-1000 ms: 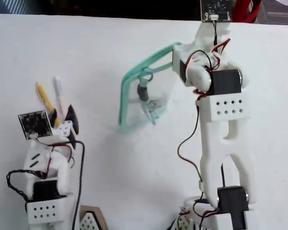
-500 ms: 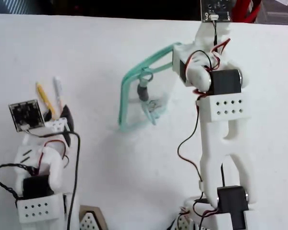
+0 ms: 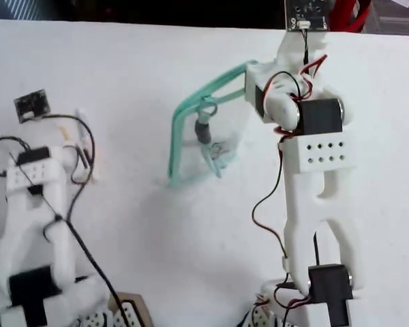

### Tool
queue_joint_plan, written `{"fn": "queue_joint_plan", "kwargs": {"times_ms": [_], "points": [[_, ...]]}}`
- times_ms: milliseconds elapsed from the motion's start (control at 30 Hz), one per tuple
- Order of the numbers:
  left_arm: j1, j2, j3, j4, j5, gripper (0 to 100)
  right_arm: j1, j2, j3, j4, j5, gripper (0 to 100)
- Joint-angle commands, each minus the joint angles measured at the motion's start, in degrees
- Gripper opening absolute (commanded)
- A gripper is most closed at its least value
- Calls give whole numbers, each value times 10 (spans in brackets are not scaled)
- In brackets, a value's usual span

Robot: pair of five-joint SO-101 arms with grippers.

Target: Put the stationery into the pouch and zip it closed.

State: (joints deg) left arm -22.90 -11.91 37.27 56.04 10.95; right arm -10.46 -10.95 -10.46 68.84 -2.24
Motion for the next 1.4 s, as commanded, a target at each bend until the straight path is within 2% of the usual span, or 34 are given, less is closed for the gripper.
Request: {"fn": "queue_joint_plan", "kwargs": {"times_ms": [0, 100, 367, 633, 800, 900, 1133, 1367], "points": [[-17, 39, -120, 113, 19, 166, 6, 0, -2, -7, 1, 19], [-15, 39, -150, 168, 18, 166, 6, 0, -2, -7, 1, 19], [-16, 43, -186, 170, 24, 165, 6, 0, -2, -7, 1, 19], [7, 44, -226, 88, 25, 166, 6, 0, -2, -7, 1, 19], [37, 63, -231, 102, 20, 169, 6, 0, -2, -7, 1, 19], [36, 127, -298, 127, 21, 169, 6, 0, -2, -7, 1, 19], [36, 356, -548, 234, 23, 166, 6, 0, -2, -6, 1, 19], [36, 549, -748, 297, 21, 165, 6, 0, -2, -6, 1, 19]]}}
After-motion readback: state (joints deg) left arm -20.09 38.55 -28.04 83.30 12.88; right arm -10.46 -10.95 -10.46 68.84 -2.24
